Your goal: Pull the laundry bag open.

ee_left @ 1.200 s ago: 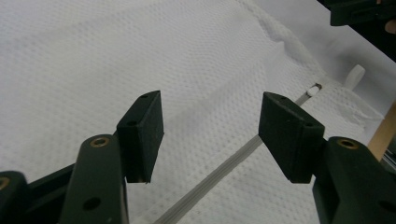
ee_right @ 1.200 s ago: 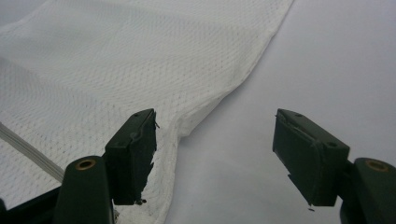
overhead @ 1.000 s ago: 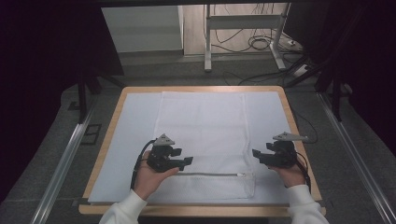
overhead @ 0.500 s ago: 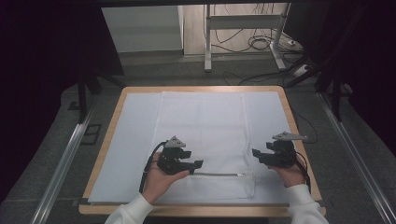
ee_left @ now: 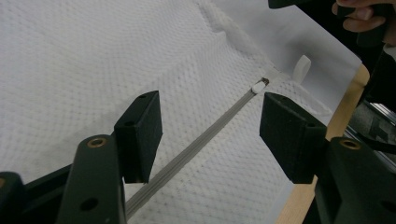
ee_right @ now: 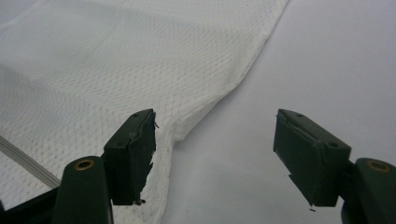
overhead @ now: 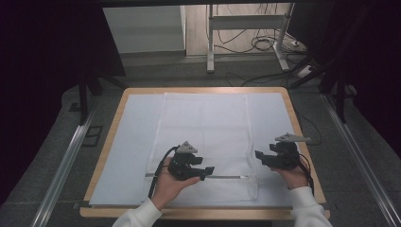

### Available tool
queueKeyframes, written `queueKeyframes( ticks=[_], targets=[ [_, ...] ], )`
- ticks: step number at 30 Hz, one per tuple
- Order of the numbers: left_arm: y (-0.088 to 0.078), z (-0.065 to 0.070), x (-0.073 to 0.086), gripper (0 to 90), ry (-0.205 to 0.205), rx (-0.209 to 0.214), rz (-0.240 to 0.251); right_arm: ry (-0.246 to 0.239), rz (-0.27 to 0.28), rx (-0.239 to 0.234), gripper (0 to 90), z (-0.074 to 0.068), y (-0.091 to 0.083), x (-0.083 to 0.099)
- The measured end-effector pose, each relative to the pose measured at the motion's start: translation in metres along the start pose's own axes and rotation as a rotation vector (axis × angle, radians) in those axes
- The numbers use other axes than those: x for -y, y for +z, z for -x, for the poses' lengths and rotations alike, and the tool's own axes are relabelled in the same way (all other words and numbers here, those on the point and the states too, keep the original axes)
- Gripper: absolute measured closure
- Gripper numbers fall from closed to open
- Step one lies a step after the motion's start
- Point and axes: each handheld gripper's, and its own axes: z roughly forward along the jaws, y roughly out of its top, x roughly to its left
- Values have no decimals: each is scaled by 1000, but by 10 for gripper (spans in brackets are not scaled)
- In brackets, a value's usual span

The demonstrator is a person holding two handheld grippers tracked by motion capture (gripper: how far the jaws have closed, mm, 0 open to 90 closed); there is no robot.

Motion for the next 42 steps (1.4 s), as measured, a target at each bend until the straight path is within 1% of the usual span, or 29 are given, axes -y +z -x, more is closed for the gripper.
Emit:
queueKeyframes(
  ticks=[5, 7, 11, 12, 17, 19, 22, 23, 29, 32, 33, 36, 38, 42],
  targets=[
    [7, 9, -1, 395, 12, 32, -16, -1, -1, 2, 289, 0, 0, 0],
    [11, 13, -1, 395, 24, 43, -29, 2, 2, 6, 289, 1, 0, 0],
    [18, 20, -2, 397, 38, 57, -46, 4, 5, 11, 289, 1, -1, 0],
    [20, 21, -2, 399, 33, 58, -48, 3, 5, 11, 289, 1, -1, 0],
    [27, 22, -3, 407, 32, 76, -62, 0, 1, 15, 289, 1, 0, 0],
    [30, 23, -4, 409, 24, 81, -66, -3, -1, 17, 289, 1, 0, 1],
    [33, 25, -5, 411, 30, 89, -71, -5, -3, 22, 289, 1, 0, 1],
    [34, 26, -6, 412, 26, 88, -70, -4, -2, 23, 289, 1, 0, 1],
    [38, 27, -6, 415, 28, 98, -87, -9, -4, 28, 289, 1, 0, 1],
    [37, 26, -8, 418, 25, 103, -81, -8, -1, 29, 289, 1, -1, 1],
    [37, 26, -10, 419, 18, 104, -78, -7, -1, 28, 288, 1, -1, 1],
    [40, 28, -13, 419, 26, 103, -83, -2, -2, 29, 289, 2, 0, 1],
    [44, 30, -14, 420, 37, 103, -93, -2, -5, 29, 288, 2, 0, 2],
    [51, 34, -16, 418, 29, 114, -99, -3, -5, 29, 288, 2, 0, 2]
  ],
)
